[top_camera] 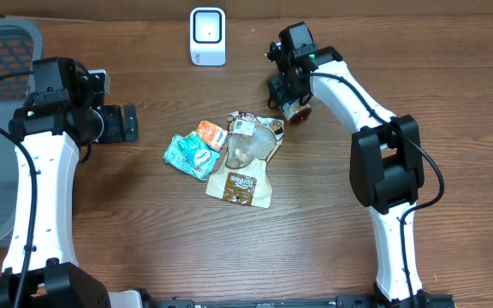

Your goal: Scan the item barcode

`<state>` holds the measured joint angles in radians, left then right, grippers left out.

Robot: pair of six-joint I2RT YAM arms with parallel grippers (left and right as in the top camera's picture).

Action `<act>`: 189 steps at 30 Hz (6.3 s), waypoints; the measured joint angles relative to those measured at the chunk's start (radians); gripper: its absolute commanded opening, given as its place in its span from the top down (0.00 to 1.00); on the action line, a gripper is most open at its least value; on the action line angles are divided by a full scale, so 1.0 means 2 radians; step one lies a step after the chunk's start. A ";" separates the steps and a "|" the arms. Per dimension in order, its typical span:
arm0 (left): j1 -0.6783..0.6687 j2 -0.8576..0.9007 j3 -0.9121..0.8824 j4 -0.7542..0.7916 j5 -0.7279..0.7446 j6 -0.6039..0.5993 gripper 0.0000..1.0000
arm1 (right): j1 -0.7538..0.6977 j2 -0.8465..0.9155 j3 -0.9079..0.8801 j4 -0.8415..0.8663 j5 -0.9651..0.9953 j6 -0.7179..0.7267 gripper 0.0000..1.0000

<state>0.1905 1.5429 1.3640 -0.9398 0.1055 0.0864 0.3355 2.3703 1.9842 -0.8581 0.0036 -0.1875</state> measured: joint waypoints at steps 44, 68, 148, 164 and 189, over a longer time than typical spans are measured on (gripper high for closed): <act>0.000 0.000 0.000 0.000 0.000 0.000 0.00 | -0.157 -0.209 -0.166 0.034 0.164 0.207 0.85; 0.000 0.000 0.000 0.000 0.000 0.000 0.00 | -0.178 -0.390 -0.515 0.447 0.183 0.179 0.53; 0.000 0.000 0.000 0.000 0.000 0.000 0.00 | 0.011 -0.289 -0.393 0.100 -0.238 0.342 0.04; 0.000 0.000 0.000 0.000 0.000 0.000 0.00 | 0.044 -0.204 -0.393 0.173 -0.266 0.434 0.27; 0.000 0.000 0.000 0.000 0.000 0.000 0.01 | 0.062 -0.202 -0.393 0.200 -0.332 0.369 0.86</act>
<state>0.1905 1.5429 1.3640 -0.9394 0.1055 0.0864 0.4603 1.9663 1.1976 -0.4583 -0.6605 0.5510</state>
